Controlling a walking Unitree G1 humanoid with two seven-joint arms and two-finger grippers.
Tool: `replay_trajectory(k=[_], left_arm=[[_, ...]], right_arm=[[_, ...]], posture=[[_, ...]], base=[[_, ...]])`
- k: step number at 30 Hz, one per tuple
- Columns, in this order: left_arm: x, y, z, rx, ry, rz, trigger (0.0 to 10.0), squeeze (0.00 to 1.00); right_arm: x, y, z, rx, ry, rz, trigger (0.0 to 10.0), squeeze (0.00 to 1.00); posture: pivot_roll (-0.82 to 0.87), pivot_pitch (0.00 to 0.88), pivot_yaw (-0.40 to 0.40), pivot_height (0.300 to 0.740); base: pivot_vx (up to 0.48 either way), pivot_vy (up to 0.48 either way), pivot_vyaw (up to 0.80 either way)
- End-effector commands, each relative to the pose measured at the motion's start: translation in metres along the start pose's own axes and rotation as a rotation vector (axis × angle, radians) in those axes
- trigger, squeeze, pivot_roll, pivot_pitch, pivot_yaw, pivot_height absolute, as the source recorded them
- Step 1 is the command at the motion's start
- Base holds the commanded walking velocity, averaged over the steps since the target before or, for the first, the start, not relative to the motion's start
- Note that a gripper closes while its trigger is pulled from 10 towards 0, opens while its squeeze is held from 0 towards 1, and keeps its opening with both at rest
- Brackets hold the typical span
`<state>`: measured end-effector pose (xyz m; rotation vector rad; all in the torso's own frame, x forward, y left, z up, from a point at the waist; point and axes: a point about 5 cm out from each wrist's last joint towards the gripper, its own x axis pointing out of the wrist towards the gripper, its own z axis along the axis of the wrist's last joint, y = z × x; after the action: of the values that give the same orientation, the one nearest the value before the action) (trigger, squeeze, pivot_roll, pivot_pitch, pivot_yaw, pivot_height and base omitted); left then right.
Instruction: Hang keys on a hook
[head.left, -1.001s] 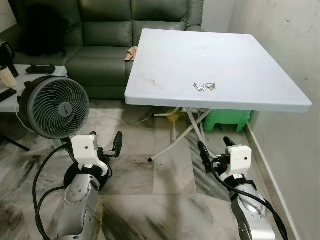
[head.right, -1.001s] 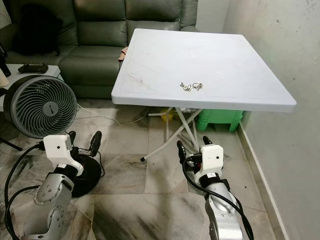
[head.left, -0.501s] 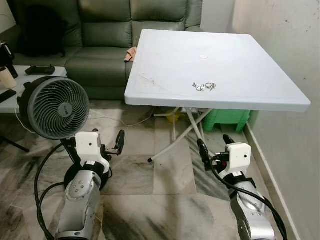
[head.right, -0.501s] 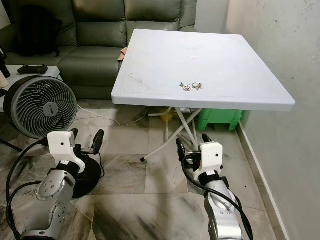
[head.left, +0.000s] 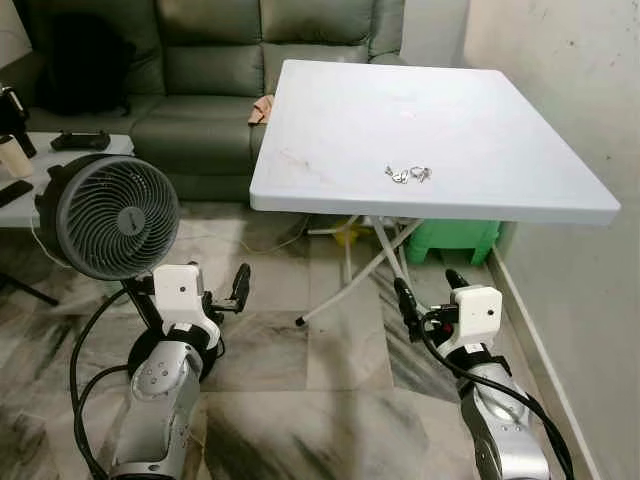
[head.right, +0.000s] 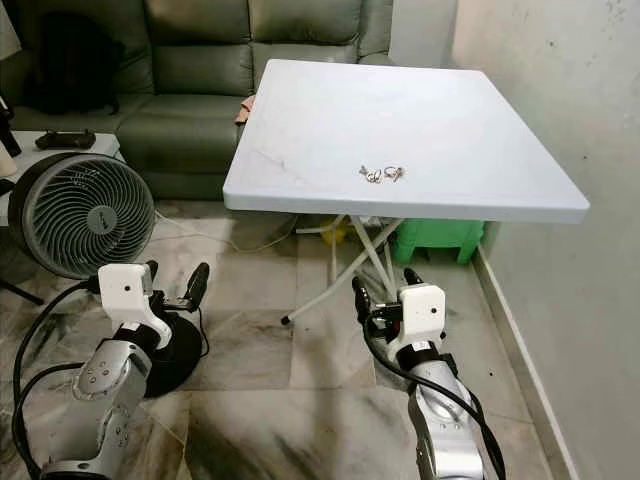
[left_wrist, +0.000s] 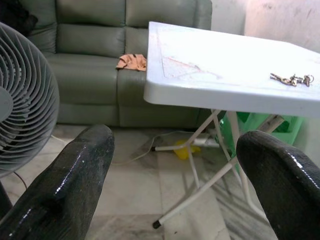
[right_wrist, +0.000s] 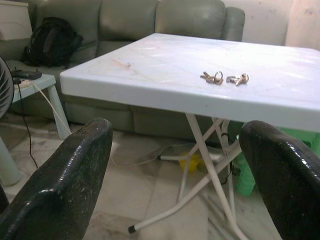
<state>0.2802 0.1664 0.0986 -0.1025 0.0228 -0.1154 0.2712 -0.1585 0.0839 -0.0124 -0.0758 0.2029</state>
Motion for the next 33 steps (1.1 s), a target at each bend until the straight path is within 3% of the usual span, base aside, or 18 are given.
replay_trajectory(k=[1, 33], left_arm=[[-0.0001, 0.0004, 0.0021, 0.006, -0.002, -0.006, 10.0, 0.00], [0.0045, -0.0029, 0.0042, 0.008, -0.003, -0.038, 10.0, 0.00]], right_arm=[[0.0023, 0.0013, 0.0019, 0.006, 0.000, 0.003, 10.0, 0.00], [0.0049, 0.0044, 0.0013, 0.012, -0.003, 0.014, 10.0, 0.00]], posture=[[-0.01, 0.000, -0.028, 0.740], [-0.01, 0.000, -0.018, 0.740]], base=[[0.360, 0.000, 0.00], [0.439, 0.000, 0.00]])
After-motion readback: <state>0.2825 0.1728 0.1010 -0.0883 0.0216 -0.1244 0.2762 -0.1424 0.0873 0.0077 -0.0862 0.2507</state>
